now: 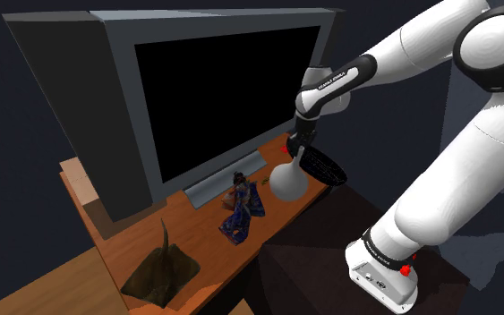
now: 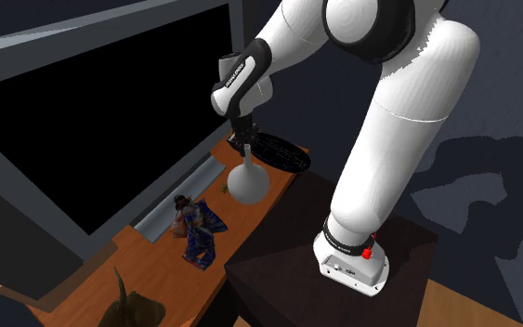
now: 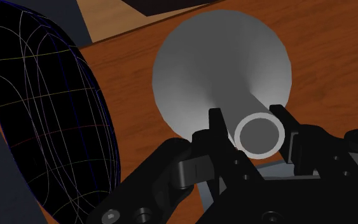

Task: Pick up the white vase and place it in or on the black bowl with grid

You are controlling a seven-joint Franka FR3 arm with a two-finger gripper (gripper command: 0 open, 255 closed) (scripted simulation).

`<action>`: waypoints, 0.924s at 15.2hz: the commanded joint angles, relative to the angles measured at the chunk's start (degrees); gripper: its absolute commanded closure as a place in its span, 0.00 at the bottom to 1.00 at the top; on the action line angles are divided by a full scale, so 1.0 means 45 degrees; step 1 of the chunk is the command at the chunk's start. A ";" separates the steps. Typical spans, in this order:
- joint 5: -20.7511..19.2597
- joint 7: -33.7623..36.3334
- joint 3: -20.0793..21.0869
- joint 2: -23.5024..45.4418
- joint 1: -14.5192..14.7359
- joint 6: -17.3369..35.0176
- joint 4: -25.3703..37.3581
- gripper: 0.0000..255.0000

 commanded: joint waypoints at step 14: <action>-0.0465 0.0355 0.0060 -0.1866 -0.0022 -0.2685 0.0870 1.00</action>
